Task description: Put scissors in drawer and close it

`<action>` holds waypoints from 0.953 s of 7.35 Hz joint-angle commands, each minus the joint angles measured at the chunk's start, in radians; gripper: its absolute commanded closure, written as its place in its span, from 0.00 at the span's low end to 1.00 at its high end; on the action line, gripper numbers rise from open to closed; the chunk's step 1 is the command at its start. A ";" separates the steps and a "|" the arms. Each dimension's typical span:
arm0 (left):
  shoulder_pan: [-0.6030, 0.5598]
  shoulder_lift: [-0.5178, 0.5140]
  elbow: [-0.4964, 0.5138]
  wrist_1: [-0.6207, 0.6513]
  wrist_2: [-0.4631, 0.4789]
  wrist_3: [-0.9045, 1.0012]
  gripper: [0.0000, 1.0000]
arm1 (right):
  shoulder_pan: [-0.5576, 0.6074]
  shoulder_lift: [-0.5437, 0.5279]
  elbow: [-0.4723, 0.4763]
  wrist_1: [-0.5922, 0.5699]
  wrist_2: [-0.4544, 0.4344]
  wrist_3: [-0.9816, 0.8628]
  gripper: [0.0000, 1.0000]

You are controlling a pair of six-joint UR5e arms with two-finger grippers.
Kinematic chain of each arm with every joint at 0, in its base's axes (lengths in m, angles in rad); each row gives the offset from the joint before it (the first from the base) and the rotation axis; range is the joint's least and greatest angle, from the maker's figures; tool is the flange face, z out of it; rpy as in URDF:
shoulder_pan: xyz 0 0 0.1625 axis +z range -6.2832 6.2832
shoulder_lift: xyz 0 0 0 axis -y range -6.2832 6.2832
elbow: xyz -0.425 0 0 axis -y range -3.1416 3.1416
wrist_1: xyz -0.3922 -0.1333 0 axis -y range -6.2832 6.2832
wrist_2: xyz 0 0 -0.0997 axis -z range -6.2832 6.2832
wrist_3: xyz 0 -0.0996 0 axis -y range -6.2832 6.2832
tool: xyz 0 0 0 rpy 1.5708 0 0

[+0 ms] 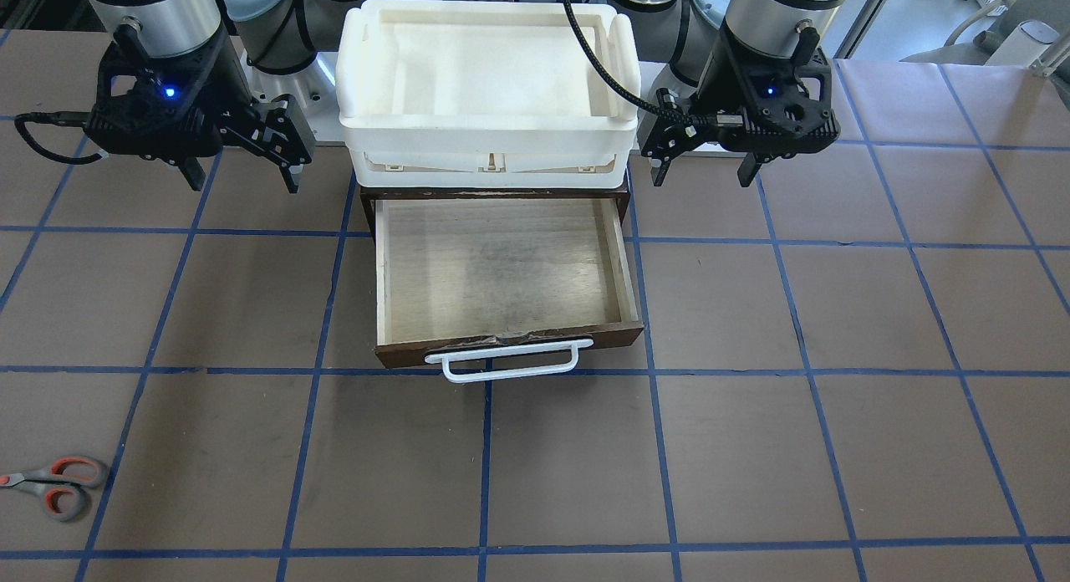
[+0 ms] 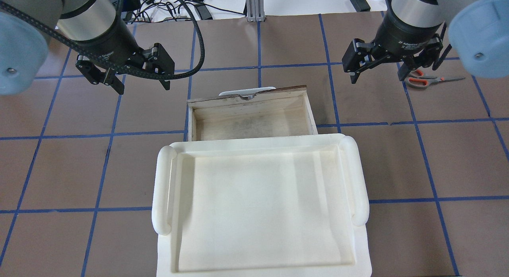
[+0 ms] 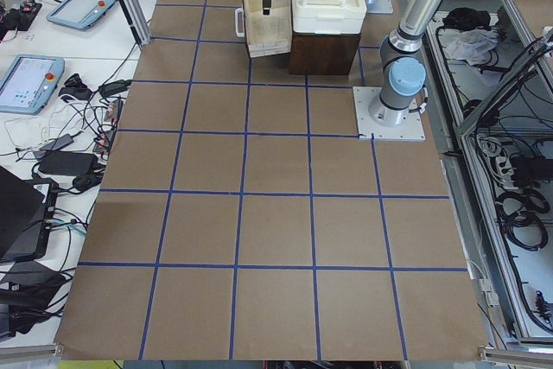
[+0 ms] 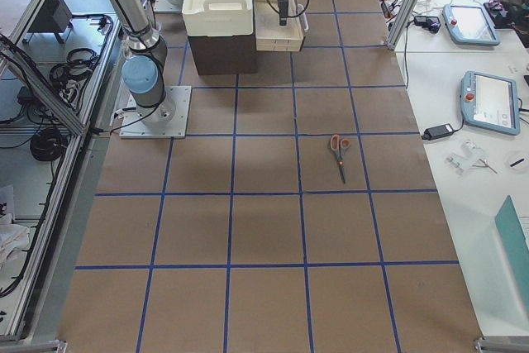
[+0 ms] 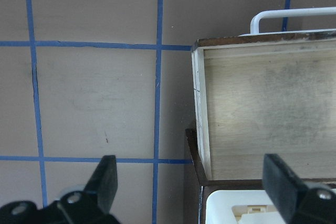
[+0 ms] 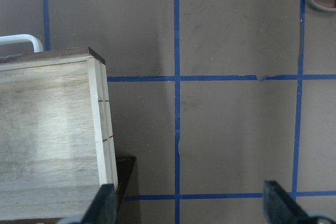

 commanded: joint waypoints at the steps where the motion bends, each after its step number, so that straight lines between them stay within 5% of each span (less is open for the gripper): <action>1: -0.001 0.000 0.000 0.000 0.002 0.000 0.00 | 0.000 0.002 0.000 -0.002 0.000 -0.002 0.00; 7: -0.003 -0.010 0.000 0.008 0.002 0.002 0.00 | -0.003 0.004 0.000 -0.011 0.002 -0.011 0.00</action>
